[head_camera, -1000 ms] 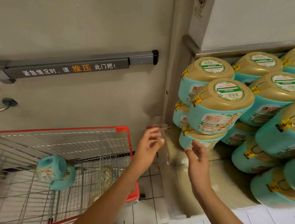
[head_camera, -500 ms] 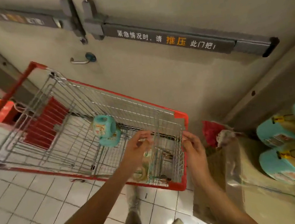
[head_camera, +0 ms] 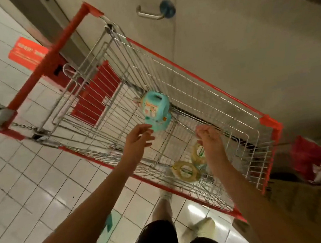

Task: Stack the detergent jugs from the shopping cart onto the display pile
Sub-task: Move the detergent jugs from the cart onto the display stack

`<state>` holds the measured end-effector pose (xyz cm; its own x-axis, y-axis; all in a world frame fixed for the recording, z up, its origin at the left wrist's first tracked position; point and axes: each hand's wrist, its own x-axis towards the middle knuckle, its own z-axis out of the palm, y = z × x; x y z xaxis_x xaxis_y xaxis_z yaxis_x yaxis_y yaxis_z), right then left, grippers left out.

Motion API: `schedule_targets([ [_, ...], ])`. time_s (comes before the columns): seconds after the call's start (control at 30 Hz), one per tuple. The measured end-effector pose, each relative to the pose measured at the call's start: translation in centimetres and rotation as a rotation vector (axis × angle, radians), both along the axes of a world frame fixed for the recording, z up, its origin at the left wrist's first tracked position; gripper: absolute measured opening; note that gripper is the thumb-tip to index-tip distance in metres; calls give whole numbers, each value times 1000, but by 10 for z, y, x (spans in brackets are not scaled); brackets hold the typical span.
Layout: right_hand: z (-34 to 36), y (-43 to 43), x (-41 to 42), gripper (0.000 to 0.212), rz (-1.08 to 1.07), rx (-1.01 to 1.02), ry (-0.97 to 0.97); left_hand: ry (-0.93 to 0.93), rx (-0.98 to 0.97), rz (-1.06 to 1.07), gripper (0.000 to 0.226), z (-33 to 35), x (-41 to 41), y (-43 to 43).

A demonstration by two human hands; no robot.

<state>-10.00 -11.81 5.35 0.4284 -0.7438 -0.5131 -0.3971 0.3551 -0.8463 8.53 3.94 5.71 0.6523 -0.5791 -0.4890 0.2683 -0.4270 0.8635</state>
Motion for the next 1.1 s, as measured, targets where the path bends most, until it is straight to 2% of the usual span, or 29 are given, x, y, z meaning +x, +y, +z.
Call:
schedule_targets([
  [0.2,-68,-26,77,17,48,70,131,88,115,-2,19,-65,75,-19],
  [0.4,-165,-61,140,21,107,86,262,239,260,-25,12,-161,133,-61],
  [0.57,-249,-90,193,28,114,100,275,365,351,40,31,-256,164,-103],
  [0.67,-294,-102,226,26,68,140,212,389,312,160,37,-312,175,-123],
  [0.83,-351,-115,271,48,-55,161,104,479,178,375,29,-391,183,-141],
  [1.0,-384,-130,293,45,-192,198,71,555,38,520,37,-439,186,-153],
  [1.1,-403,-129,297,57,-171,167,77,576,-27,531,47,-453,185,-160],
])
